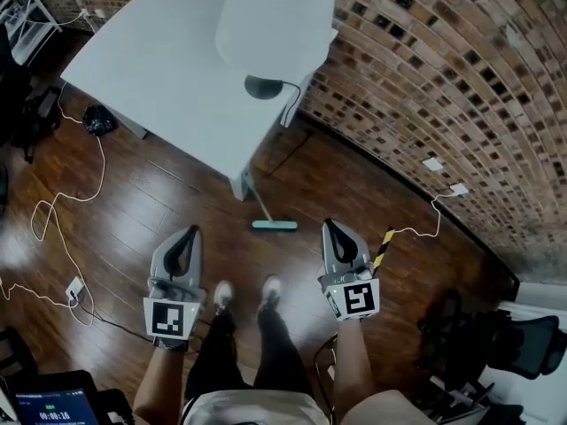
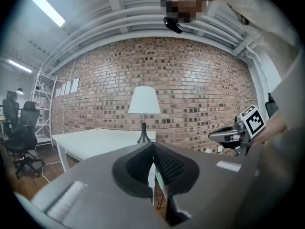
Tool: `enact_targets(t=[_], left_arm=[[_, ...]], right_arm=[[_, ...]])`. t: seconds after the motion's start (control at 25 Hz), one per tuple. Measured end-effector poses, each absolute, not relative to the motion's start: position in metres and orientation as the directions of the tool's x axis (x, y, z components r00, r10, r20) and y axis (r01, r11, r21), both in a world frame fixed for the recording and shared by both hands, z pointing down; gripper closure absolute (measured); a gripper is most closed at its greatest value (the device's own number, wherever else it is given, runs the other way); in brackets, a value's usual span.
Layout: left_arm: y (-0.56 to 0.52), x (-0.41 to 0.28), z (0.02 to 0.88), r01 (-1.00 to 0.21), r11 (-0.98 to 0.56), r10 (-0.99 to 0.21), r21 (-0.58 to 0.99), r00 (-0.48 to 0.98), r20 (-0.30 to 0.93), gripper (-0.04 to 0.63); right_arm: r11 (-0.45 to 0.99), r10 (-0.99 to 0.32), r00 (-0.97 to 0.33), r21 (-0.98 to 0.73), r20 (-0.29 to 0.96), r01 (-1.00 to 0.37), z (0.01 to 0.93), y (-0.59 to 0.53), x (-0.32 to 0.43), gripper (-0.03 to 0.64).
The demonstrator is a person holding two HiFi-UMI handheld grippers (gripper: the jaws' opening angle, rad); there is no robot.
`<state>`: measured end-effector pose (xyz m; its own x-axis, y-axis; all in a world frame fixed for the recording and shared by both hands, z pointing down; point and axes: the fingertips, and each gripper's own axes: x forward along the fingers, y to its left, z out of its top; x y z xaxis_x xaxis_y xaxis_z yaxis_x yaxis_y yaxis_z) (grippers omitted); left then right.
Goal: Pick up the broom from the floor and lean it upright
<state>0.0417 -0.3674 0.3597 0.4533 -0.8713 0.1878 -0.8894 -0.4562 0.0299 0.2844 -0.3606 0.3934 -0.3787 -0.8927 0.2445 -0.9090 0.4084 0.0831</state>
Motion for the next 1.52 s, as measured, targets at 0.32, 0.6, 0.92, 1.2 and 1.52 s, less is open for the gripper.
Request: enact_targets(t=[0.32,0.6,0.92,1.2,1.52], left_arm=[[-0.350,0.040,0.304,-0.895,-0.446,-0.888,0.017,0.445,0.121,0.595],[-0.341,0.059,0.262,-0.872,-0.489,-0.867,0.007,0.487,0.102,0.594],[-0.343,0.063,0.241,-0.863,-0.504,-0.863,-0.022,0.503,0.047,0.594],[-0.346,0.056,0.233,-0.856,-0.514,-0.858,-0.054,0.514,0.020,0.595],[-0.329,0.032,0.230,-0.841,-0.538,-0.843,-0.053,0.538,0.019,0.595]], right_arm=[[0.418,-0.888,-0.405,0.017,0.218,-0.908,0.329,-0.309,0.270,0.604],[0.443,-0.882,-0.438,-0.011,0.174,-0.896,0.280,-0.304,0.241,0.604],[0.404,-0.901,-0.403,-0.028,0.157,-0.914,0.254,-0.298,0.253,0.604],[0.385,-0.910,-0.387,-0.047,0.151,-0.922,0.247,-0.293,0.251,0.604],[0.381,-0.914,-0.381,-0.028,0.139,-0.924,0.235,-0.278,0.227,0.604]])
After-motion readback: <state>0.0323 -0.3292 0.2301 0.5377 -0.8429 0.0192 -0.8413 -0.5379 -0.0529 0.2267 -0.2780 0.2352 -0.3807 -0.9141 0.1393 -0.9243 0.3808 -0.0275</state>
